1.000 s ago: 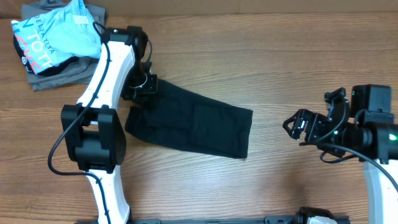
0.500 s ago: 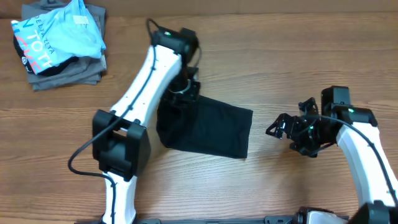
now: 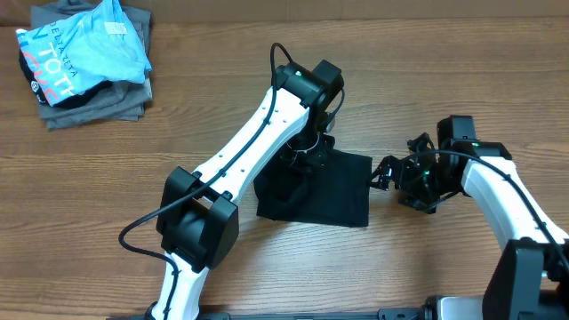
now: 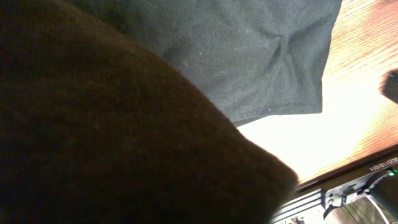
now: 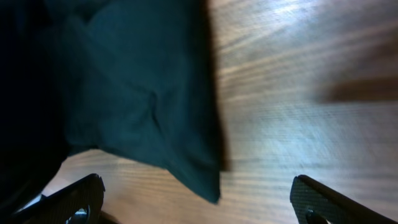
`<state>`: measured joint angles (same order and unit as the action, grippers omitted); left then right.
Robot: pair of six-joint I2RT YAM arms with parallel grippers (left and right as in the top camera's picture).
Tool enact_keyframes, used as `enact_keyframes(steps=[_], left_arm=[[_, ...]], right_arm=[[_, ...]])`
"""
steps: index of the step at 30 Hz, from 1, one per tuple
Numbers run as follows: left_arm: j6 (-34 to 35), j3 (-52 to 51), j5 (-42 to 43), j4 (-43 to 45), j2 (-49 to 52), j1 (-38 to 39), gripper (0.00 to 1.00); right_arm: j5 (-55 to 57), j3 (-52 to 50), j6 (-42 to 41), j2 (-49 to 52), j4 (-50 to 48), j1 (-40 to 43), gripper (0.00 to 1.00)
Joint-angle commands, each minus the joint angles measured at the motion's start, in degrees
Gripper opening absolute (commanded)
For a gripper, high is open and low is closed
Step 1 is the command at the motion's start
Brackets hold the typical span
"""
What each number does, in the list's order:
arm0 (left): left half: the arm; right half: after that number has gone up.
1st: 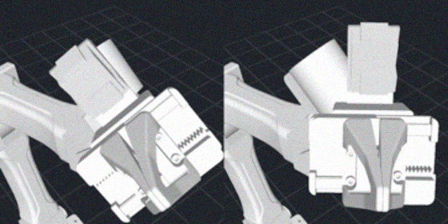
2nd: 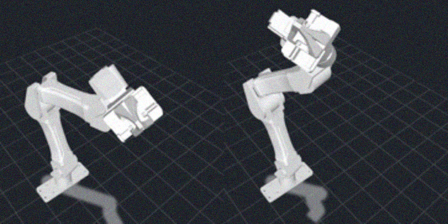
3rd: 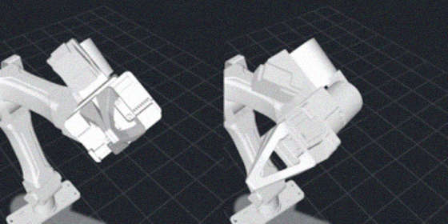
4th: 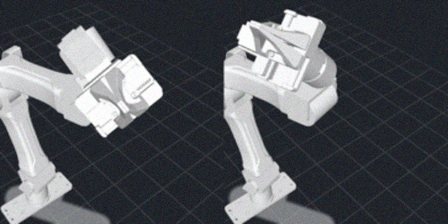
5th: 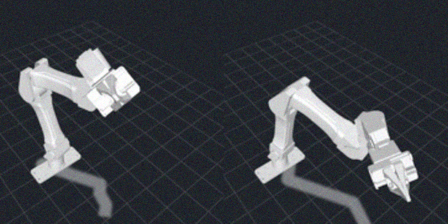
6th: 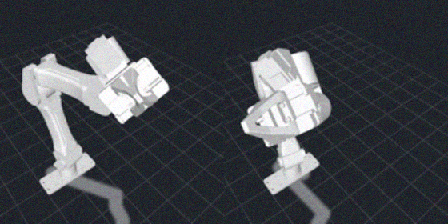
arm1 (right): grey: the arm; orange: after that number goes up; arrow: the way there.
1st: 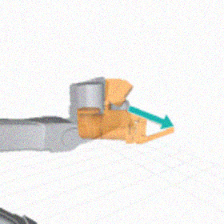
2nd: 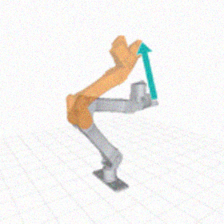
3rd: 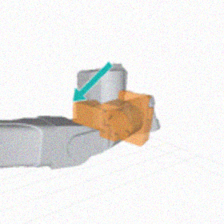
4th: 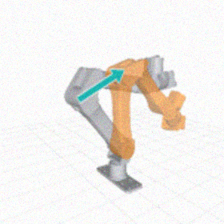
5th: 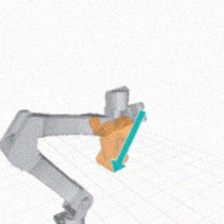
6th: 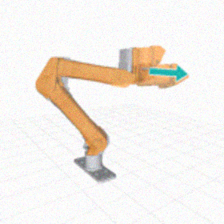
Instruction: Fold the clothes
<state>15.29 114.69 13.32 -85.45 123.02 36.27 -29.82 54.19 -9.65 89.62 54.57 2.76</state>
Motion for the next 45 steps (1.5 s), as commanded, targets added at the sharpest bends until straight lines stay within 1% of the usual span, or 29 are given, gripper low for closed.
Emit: enact_keyframes(steps=[1,4,9,14,17,28,32,35,39,40,41,42,45], left_arm=[[2.6,1.2,1.6,0.2,-1.3,0.2,0.04],[2.6,1.3,3.1,0.2,-1.3,0.2,0.04],[2.6,2.4,6.3,0.3,-1.3,0.2,0.04],[2.6,4.1,6.3,0.3,-1.3,0.9,0.04],[2.6,5.2,6.3,0.7,-1.3,1.7,0.04],[2.5,5.4,6.2,7.3,-1.3,4.5,0.04],[2.5,5.4,6.1,7.5,-1.3,4.9,0.04],[2.5,5.4,4.5,7.8,-1.2,5.0,0.12],[2.5,5.4,4.3,8.0,-1.2,5.2,0.12],[2.5,5.4,4.3,8.1,-1.2,5.4,0.13],[2.5,5.4,4.3,8.3,-1.2,5.5,0.16],[2.6,5.4,4.3,8.6,-1.2,5.6,0.23],[2.5,5.3,4.4,10.3,-1.2,6.1,0.24]], right_arm=[[-0.7,-0.3,-2.2,1.7,-2.1,-2.3,1.00],[-0.7,-0.3,-2.6,3.4,-4.2,-4.1,0.99],[-0.7,-0.3,-3.0,8.9,-6.6,-6.5,0.93],[-1.0,-0.3,-3.0,12.6,-7.4,-6.9,0.92],[-1.0,-0.3,-3.0,13.1,-7.8,-6.9,0.91],[-1.2,-0.2,-3.0,13.1,-7.9,-7.0,0.92],[-1.4,-0.2,-3.0,13.0,-7.8,-6.9,0.92],[-1.4,-0.2,-2.8,13.0,-7.8,-6.9,0.92],[-1.4,0.5,-2.8,13.0,-6.8,-6.0,0.92],[-1.4,1.0,-2.8,13.0,-6.3,-5.6,0.92],[-1.4,1.7,-2.5,13.0,-5.3,-5.0,0.92],[-1.6,2.6,-1.8,13.0,-4.3,-4.5,0.92],[-2.4,5.7,1.4,12.9,-0.1,-2.4,0.94]])
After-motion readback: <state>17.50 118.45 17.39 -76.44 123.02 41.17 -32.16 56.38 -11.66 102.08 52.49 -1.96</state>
